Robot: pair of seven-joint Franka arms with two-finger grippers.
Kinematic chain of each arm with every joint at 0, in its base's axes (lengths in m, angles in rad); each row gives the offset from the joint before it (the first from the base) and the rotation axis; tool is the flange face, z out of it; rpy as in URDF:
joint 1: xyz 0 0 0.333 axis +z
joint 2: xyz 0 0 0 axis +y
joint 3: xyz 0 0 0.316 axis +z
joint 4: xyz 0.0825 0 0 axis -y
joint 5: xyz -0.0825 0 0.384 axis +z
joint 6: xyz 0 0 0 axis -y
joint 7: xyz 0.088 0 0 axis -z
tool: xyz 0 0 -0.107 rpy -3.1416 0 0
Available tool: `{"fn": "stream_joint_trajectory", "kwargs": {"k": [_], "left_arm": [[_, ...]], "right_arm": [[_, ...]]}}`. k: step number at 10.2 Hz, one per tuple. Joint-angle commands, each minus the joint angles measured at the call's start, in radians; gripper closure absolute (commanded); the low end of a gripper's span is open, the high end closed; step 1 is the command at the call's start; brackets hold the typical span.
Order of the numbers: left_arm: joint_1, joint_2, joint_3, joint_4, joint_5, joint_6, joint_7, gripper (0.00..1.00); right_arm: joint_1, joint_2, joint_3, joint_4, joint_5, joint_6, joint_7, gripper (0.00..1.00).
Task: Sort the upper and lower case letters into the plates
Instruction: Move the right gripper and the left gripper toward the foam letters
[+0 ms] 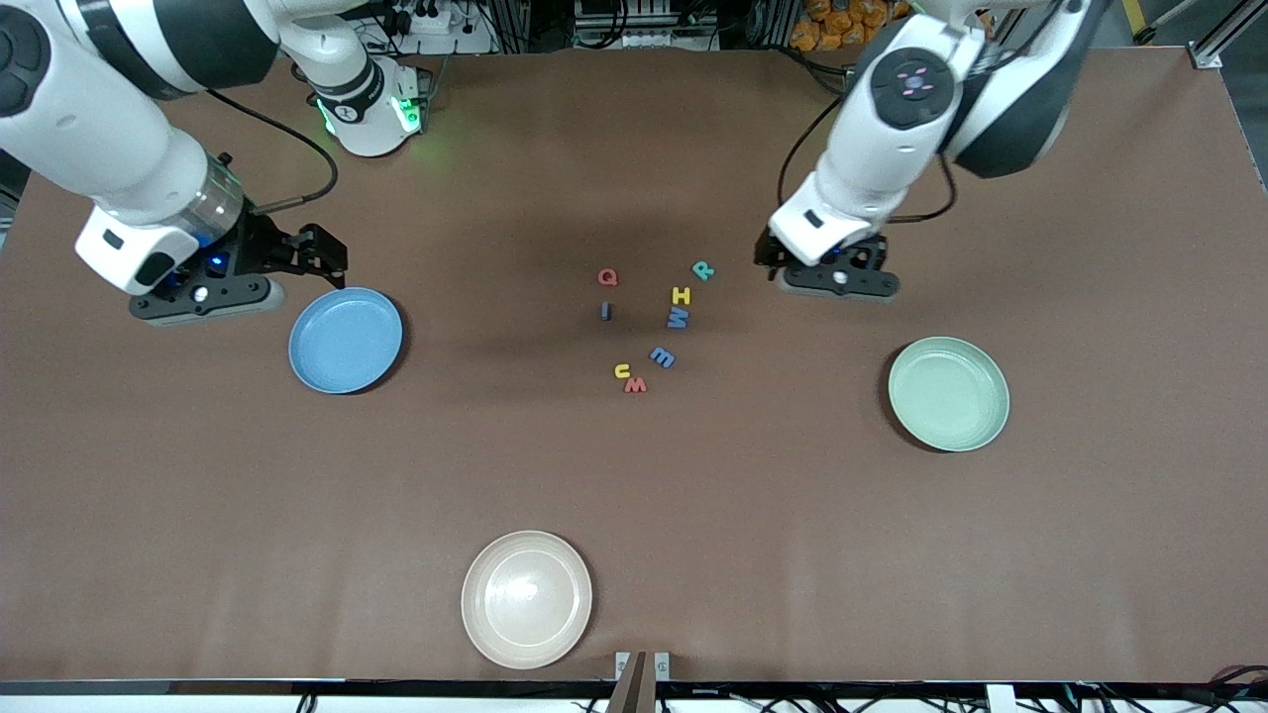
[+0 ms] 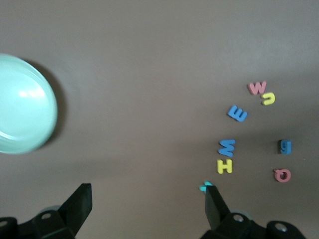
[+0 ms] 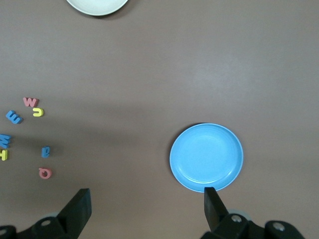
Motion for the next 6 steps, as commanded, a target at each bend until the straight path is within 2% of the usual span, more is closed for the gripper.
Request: {"fn": "stream_joint_trajectory", "kwargs": {"k": [1,3,6], "left_arm": [[-0.002,-0.009,-0.068,-0.119,0.012,0.099,-0.268,0.0],[-0.011,0.022,-0.109,-0.182,0.015,0.177,-0.541,0.0],[-0.097,0.129,-0.11,-0.194,0.033,0.272,-0.849,0.0]], "right_arm": [[0.012,0.023,0.01,-0.004,0.026,0.022,0.001,0.0],[0.012,0.067,0.064,-0.004,0.023,0.063,0.018,0.0],[0.057,0.132,0.082,-0.005,0.012,0.123,0.079,0.0]]}}
